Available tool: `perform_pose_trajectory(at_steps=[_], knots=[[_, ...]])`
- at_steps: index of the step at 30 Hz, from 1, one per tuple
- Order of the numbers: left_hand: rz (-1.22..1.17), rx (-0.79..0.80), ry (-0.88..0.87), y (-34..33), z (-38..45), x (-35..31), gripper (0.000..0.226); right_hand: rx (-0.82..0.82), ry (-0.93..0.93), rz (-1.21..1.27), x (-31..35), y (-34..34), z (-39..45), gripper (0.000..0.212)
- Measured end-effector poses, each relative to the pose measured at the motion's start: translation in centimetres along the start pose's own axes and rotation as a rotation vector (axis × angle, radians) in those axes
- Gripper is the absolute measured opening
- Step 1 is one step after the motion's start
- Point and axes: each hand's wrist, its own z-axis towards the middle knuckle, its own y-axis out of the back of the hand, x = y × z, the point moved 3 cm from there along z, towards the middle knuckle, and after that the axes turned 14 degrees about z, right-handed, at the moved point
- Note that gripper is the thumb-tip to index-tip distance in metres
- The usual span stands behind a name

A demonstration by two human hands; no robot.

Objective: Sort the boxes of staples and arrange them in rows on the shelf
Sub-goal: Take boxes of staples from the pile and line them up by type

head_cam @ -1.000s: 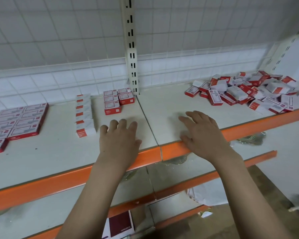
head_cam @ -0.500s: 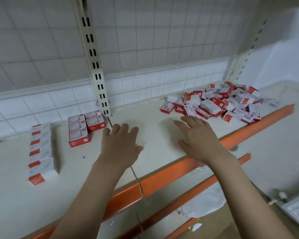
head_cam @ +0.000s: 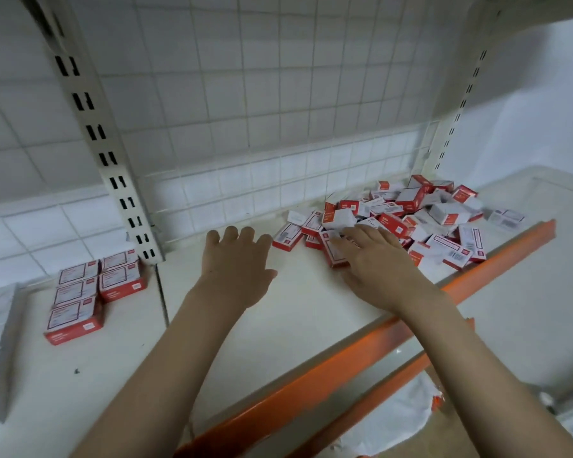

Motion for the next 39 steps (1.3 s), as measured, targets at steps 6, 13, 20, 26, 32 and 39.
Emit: perform_pose_trajectory(at_steps=[6, 13, 20, 26, 32, 39], knots=[[-0.016, 0.016, 0.023, 0.8, 3.1, -4.2, 0.054, -0.033, 0.074, 0.017, -4.7, 0.8, 1.4, 0.052], [-0.043, -0.009, 0.007, 1.4, 7.8, -8.3, 0.045, -0.1, 0.135, 0.043, -9.7, 0.4, 1.8, 0.047], [-0.028, -0.063, -0.01, 1.2, 12.5, -10.7, 0.039, -0.116, 0.148, 0.045, -12.8, 0.2, 2.1, 0.052], [0.034, -0.106, -0.031, 1.0, 13.8, -11.2, 0.028, -0.069, 0.173, 0.038, -14.2, 0.7, 2.2, 0.054], [0.016, -0.154, -0.031, 1.2, 12.6, -10.7, 0.022, -0.094, 0.237, 0.085, -14.5, 1.5, 3.4, 0.051], [-0.122, -0.291, 0.063, 2.2, 8.6, -9.9, 0.018, -0.035, 0.327, 0.095, -13.1, 1.9, 7.8, 0.049]])
